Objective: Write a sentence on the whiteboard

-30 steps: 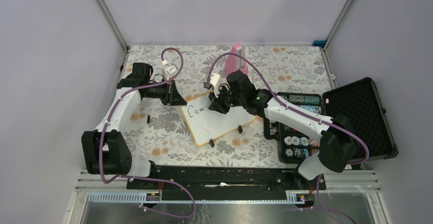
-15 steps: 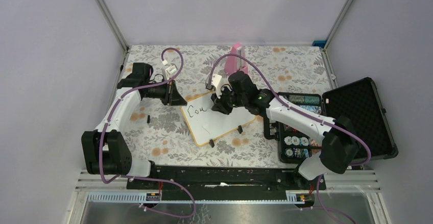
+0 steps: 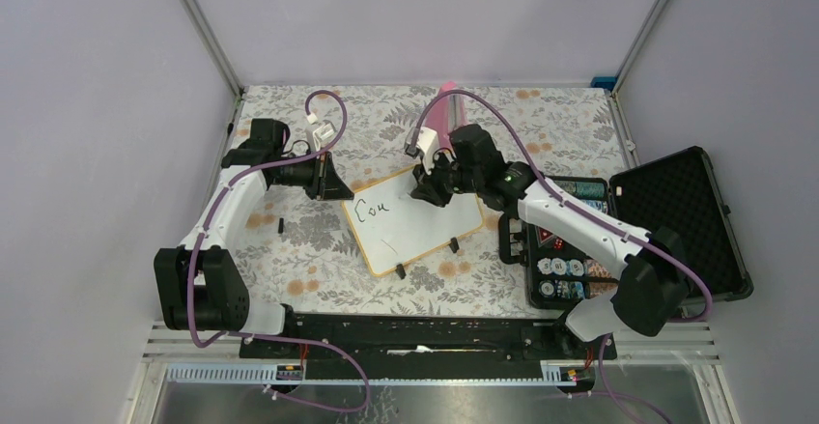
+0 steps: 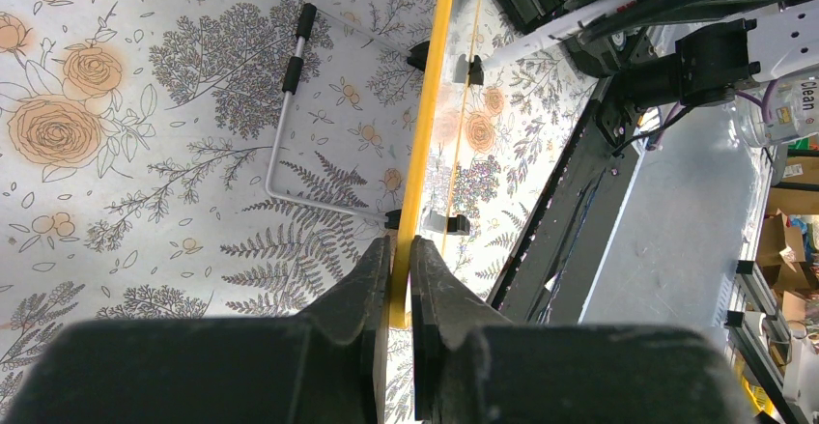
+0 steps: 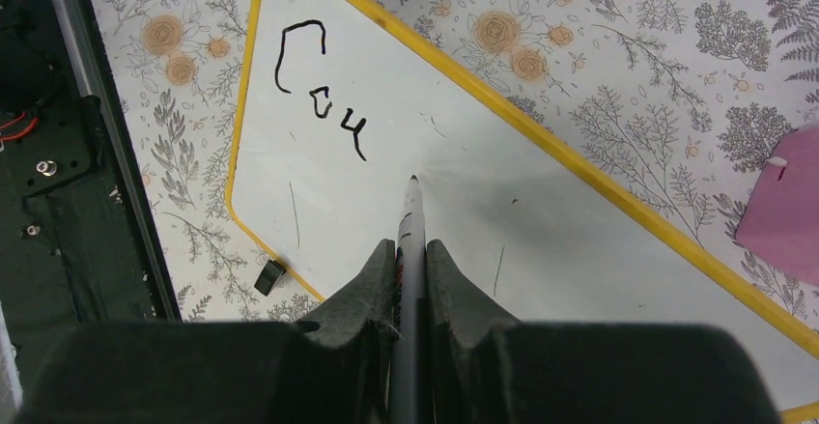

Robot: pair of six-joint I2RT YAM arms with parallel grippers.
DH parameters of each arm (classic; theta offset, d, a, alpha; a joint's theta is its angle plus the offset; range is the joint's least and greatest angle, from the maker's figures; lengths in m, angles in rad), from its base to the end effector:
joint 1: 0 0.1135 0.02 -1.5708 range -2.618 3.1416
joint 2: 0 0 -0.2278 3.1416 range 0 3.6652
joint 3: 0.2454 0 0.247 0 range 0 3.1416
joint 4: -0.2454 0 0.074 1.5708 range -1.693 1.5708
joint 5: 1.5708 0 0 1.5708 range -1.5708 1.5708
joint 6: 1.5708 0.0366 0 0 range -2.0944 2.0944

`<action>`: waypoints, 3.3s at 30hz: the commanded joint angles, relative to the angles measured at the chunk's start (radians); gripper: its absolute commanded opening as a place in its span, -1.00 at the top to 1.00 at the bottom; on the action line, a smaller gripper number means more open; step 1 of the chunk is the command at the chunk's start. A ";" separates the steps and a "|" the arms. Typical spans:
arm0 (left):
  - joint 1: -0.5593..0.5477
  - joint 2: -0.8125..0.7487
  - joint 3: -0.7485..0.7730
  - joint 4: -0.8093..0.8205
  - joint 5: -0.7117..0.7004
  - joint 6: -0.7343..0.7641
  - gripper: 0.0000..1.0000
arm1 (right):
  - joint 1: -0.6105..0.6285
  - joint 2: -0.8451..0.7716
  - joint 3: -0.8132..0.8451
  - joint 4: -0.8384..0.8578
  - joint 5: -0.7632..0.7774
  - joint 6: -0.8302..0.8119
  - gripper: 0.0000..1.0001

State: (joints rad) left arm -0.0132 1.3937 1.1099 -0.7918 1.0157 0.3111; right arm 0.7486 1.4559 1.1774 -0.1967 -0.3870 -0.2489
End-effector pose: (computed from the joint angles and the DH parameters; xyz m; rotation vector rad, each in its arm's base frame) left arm 0.2706 -0.0347 0.2462 0.6815 2.1881 -1.1639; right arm 0.2373 0.2393 0.2823 -1.2057 1.6971 0.7043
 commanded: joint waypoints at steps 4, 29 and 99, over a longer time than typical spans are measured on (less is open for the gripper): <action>0.004 -0.019 0.000 0.012 -0.011 0.015 1.00 | -0.008 -0.007 0.028 0.043 -0.074 0.022 1.00; 0.004 -0.010 -0.001 0.012 -0.008 0.020 1.00 | 0.041 0.069 0.094 0.058 -0.072 0.021 1.00; 0.004 -0.015 -0.002 0.012 -0.009 0.020 1.00 | 0.000 0.061 0.065 0.055 -0.006 0.018 1.00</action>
State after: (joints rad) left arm -0.0132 1.3937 1.1099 -0.7914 1.0142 0.3180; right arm 0.7647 1.5269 1.2106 -0.1673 -0.4099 -0.2283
